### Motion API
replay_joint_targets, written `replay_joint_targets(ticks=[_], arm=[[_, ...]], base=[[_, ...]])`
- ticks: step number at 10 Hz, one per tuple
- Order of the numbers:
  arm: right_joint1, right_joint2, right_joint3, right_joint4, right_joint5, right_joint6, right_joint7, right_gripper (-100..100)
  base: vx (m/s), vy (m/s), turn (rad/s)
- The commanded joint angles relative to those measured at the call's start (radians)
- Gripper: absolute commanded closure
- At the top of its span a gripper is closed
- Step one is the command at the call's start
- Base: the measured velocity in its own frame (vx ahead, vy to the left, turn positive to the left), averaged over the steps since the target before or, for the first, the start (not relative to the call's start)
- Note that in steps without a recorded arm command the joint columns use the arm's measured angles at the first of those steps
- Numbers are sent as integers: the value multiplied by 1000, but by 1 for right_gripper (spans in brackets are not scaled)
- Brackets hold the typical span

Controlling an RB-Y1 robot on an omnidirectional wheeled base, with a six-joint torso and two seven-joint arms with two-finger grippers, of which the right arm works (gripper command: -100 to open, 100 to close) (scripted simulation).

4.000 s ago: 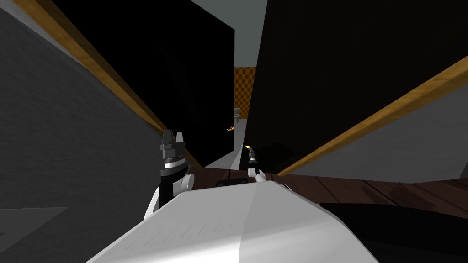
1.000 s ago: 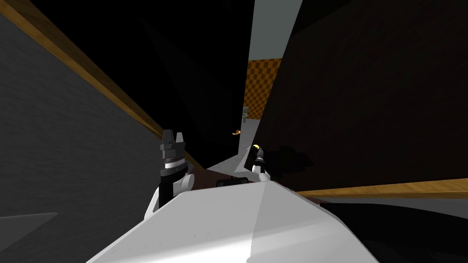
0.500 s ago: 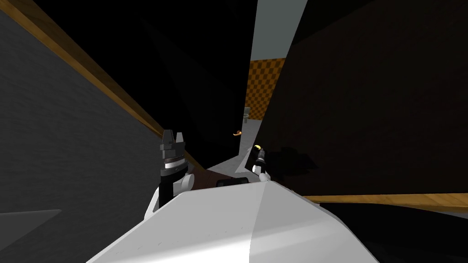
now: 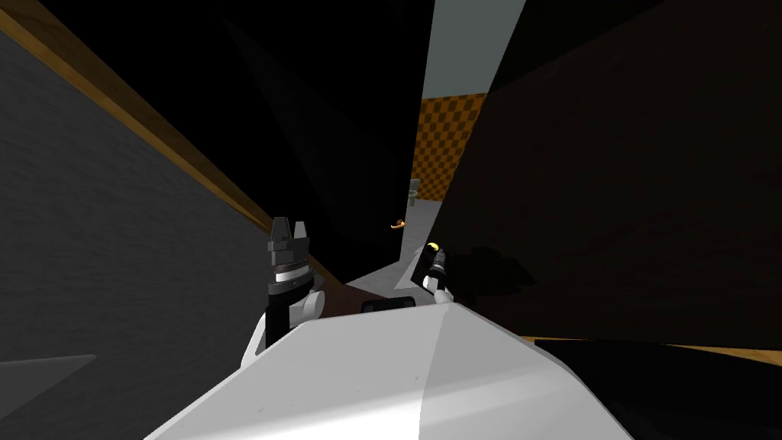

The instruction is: Push the door open

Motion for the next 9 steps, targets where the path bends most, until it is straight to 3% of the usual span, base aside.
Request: replay_joint_targets(ticks=[1,4,6,9], arm=[[-21,-26,-21,29,-8,-28,5,100],[-24,-17,-82,24,-24,-32,28,100],[-24,-17,-82,24,-24,-32,28,100],[-27,-6,-138,20,-39,-36,50,100]], base=[[31,-9,19],[68,-23,78],[52,-17,21],[69,-20,60]])
